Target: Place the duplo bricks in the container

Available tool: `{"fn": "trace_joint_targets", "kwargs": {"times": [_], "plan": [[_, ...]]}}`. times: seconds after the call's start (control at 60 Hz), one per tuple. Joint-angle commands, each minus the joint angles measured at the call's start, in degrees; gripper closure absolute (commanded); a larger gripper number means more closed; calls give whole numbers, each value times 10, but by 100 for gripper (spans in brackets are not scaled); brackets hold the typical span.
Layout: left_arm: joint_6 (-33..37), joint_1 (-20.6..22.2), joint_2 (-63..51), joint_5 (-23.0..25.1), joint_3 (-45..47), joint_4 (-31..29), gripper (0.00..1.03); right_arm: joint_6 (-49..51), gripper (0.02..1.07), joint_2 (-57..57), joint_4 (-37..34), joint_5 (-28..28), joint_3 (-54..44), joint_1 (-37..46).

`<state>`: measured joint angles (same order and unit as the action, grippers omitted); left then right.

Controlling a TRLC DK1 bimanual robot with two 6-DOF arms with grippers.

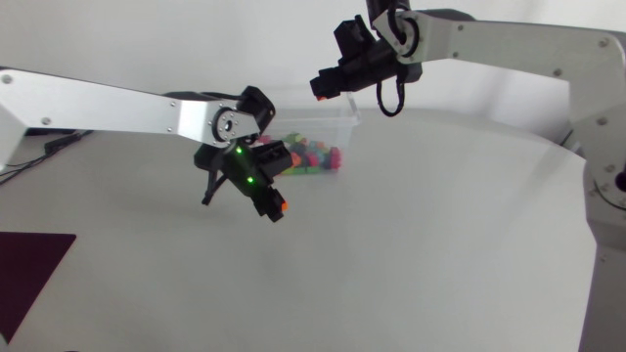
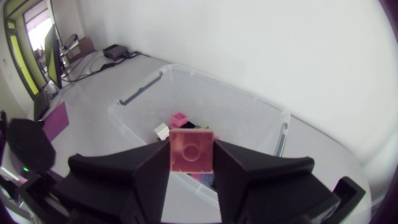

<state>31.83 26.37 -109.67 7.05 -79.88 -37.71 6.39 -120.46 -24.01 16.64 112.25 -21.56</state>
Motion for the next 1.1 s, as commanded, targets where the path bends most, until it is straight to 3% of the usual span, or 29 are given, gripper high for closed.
{"fn": "trace_joint_targets", "kwargs": {"times": [0.0,0.4,0.517,0.583,0.667,0.7,1.083], "plan": [[18,-11,37,8,26,-8,75,-4,80,-28,10,-5,32,-10],[17,-20,114,27,24,-17,75,16,80,-37,133,-40,-21,-29],[9,-25,123,33,8,-17,75,15,78,-55,140,-42,-11,-25],[0,-31,125,40,-6,-17,75,14,61,-57,158,-41,-15,-24],[-16,-44,127,48,-34,-17,75,23,13,-60,165,-50,-17,-32],[-21,-49,127,53,-44,-17,75,25,6,-60,165,-52,-17,-35],[-83,-75,75,65,-172,4,74,20,6,104,221,-100,-171,-17]]}}
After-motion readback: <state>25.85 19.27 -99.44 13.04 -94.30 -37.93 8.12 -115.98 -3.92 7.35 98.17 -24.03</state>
